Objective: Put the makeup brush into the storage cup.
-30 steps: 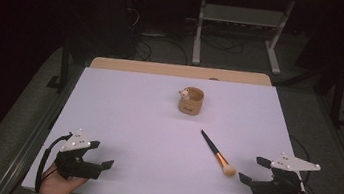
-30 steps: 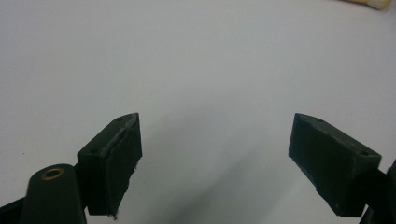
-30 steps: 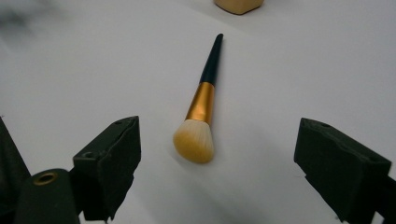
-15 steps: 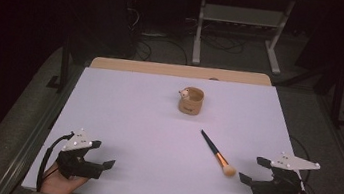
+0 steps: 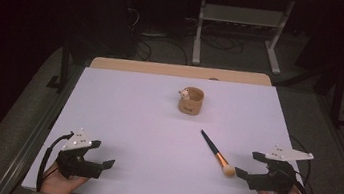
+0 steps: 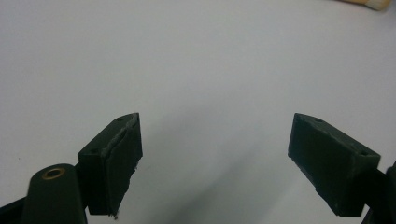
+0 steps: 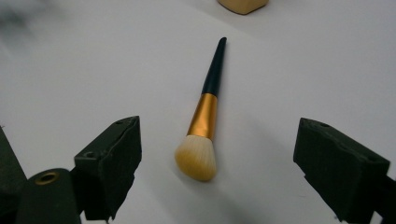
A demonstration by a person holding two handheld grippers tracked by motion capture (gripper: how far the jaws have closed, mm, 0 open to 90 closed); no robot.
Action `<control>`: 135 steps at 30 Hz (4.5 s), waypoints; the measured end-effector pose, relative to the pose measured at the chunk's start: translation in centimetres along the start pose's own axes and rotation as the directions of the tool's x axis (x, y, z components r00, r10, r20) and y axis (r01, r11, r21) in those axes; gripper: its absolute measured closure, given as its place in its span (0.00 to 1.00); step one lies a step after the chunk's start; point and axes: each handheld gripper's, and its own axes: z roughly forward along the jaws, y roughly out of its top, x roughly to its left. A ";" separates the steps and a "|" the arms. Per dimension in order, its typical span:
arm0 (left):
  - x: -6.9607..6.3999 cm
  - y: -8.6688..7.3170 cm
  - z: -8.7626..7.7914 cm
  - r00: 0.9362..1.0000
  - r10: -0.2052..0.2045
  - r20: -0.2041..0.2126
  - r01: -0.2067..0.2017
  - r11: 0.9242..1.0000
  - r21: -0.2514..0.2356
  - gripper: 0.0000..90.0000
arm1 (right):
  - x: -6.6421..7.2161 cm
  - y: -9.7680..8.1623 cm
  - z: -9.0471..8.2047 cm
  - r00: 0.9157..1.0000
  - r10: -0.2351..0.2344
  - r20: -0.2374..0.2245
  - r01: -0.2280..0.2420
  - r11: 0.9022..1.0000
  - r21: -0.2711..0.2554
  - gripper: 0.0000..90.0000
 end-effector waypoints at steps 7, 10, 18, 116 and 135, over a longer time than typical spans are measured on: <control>0.0 0.1 0.2 1.000 -0.005 0.001 0.005 1.000 -0.003 0.19 | -0.2 1.6 1.1 1.000 0.009 -0.006 -0.009 0.999 0.044 0.17; 0.1 0.1 0.2 1.000 -0.003 0.002 0.003 1.000 0.002 0.19 | -0.3 2.5 2.0 1.000 0.008 -0.011 -0.008 0.998 0.059 0.19; 0.3 0.1 0.2 1.000 -0.013 0.001 0.013 1.000 -0.013 0.19 | 0.0 4.7 4.5 0.999 0.022 -0.029 -0.017 0.990 0.143 0.24; 0.3 0.9 1.0 0.999 0.001 0.042 -0.001 1.000 0.006 0.23 | 0.5 5.4 7.4 1.000 0.001 -0.016 0.004 0.958 0.286 0.79; -2.4 5.6 1.3 0.983 0.136 0.122 -0.139 0.990 0.013 0.25 | 3.7 8.9 4.7 0.982 -0.119 -0.150 0.151 0.964 0.220 0.79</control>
